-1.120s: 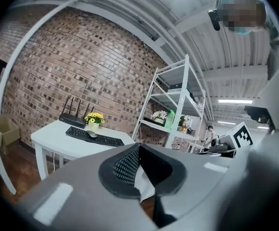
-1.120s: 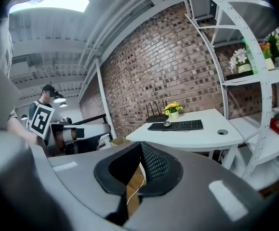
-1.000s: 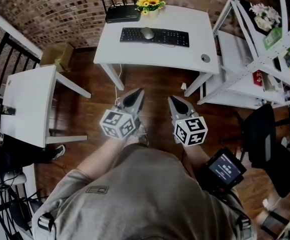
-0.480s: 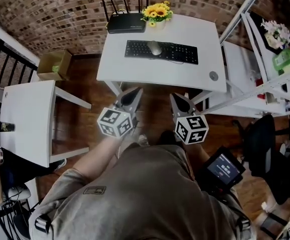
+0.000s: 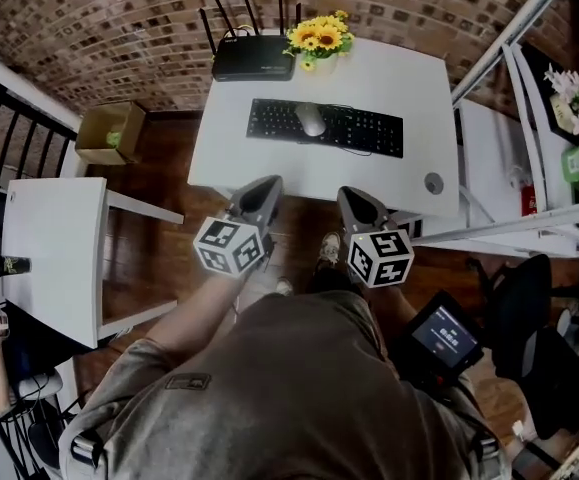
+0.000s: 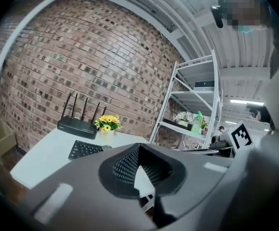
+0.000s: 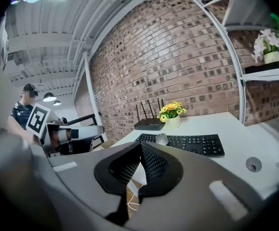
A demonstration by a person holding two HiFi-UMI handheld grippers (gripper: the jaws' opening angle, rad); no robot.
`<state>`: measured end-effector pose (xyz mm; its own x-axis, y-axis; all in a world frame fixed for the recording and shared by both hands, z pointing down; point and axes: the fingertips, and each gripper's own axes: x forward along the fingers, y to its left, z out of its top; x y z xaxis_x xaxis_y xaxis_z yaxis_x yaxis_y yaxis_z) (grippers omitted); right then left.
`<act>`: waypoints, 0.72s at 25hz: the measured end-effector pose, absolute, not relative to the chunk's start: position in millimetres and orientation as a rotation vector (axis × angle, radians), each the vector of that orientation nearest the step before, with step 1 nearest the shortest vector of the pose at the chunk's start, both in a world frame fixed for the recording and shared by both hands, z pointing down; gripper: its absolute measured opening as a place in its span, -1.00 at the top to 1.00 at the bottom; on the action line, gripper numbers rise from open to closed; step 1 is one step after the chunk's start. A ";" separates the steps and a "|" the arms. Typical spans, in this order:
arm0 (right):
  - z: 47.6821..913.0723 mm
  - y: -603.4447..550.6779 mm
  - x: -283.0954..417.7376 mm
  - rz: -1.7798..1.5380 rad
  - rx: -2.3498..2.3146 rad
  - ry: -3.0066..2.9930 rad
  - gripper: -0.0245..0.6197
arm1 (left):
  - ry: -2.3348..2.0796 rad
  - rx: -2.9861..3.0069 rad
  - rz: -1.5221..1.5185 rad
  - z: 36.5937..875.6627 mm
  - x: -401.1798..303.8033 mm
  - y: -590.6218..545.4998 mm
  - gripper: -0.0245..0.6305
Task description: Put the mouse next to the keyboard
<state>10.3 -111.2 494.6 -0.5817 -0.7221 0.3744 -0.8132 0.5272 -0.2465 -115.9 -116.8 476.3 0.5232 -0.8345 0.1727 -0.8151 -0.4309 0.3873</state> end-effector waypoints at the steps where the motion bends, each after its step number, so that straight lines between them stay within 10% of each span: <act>1: 497.0 -123.1 12.0 0.595 1.288 -2.544 0.89 | -1.365 2.331 -0.058 478.6 -114.9 -127.6 0.92; 18: 531.5 -252.5 21.5 0.681 1.101 -2.536 0.89 | -1.471 2.145 0.030 522.8 -106.2 -246.2 0.92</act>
<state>21.5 -252.5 531.5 -0.6644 -0.6043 0.4398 -0.7433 0.5956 -0.3046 -106.2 -246.2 522.8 0.4055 -0.8604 0.3086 -0.8723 -0.2633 0.4120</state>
